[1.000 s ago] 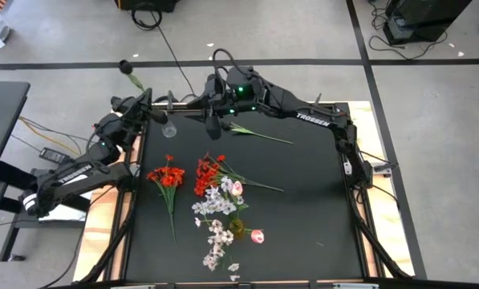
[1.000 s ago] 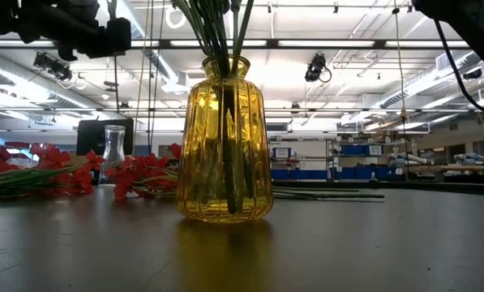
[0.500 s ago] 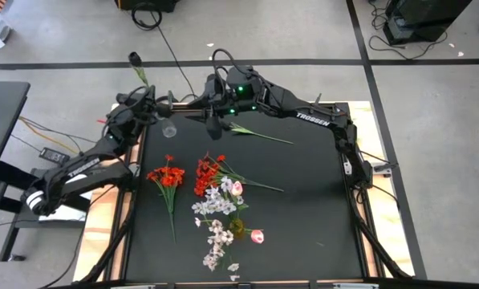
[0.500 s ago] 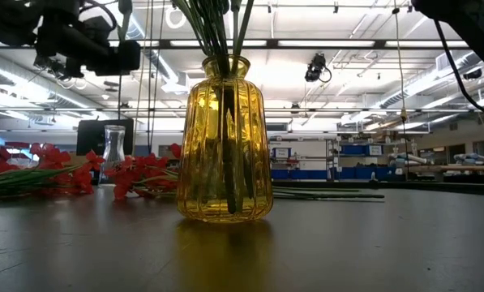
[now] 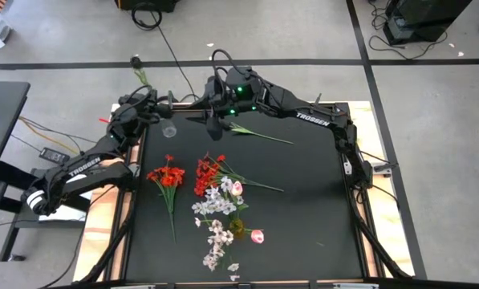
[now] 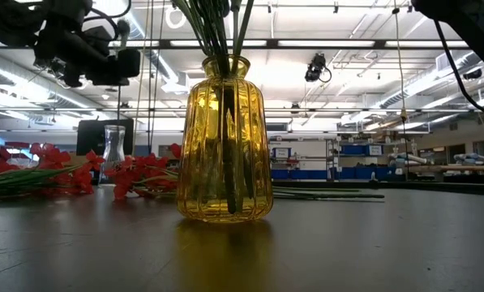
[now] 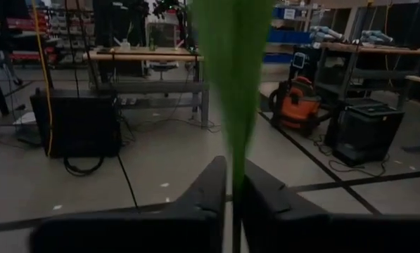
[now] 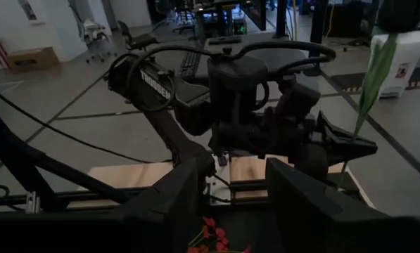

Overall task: Sort flowers into vase by color
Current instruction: Put the bottom black flower into the transparent vase, then put the right orange flowers into the transparent vase

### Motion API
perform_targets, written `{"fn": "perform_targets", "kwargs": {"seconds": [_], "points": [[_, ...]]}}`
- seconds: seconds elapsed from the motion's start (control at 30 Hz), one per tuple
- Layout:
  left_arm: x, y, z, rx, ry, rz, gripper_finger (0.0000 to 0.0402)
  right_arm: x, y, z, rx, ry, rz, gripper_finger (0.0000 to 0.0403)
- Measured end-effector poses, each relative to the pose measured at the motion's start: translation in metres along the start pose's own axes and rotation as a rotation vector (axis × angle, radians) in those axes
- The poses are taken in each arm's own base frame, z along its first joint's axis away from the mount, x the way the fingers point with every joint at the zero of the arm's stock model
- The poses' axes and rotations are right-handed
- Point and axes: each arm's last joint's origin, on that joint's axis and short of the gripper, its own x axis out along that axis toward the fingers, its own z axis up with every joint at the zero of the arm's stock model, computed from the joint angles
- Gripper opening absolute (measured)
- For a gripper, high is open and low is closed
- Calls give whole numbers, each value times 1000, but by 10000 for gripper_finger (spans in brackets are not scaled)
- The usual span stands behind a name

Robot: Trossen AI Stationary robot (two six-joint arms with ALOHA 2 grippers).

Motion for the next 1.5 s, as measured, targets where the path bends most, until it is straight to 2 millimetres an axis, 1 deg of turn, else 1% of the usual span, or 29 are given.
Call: {"fn": "perform_targets", "kwargs": {"seconds": [0.23,0.37,0.5,0.63,0.73,0.83,0.93,1.03,1.1,1.2,1.3,1.37,1.43,1.5], "points": [[-2,1,0,-39,7,0,139,0,0,-1,42,18,5,188],[-8,3,-2,-66,45,1,178,-7,1,1,105,34,-1,190],[-17,9,-6,-137,104,15,197,-27,2,6,184,93,-58,190],[-30,16,-9,-184,211,19,206,-49,1,3,197,222,-145,189],[-39,20,-2,-161,263,12,206,-68,2,1,179,320,-210,189],[-47,22,15,-153,272,-20,206,-81,-1,-5,161,421,-258,189],[-54,22,34,-141,290,-96,206,-84,-7,-18,175,506,-276,189],[-60,21,49,-131,350,-159,206,-86,-13,-31,187,564,-266,189],[-63,20,58,-124,388,-186,206,-89,-17,-41,190,586,-272,189],[-69,21,73,-121,417,-220,206,-94,-23,-61,212,597,-256,189],[-74,21,81,-110,439,-232,205,-102,-27,-86,244,572,-234,189],[-75,20,81,-104,454,-247,205,-107,-27,-106,256,565,-240,189],[-75,19,79,-105,473,-274,205,-107,-25,-132,270,586,-239,189],[-74,16,76,-110,497,-299,205,-102,-19,-163,264,619,-220,190]]}}
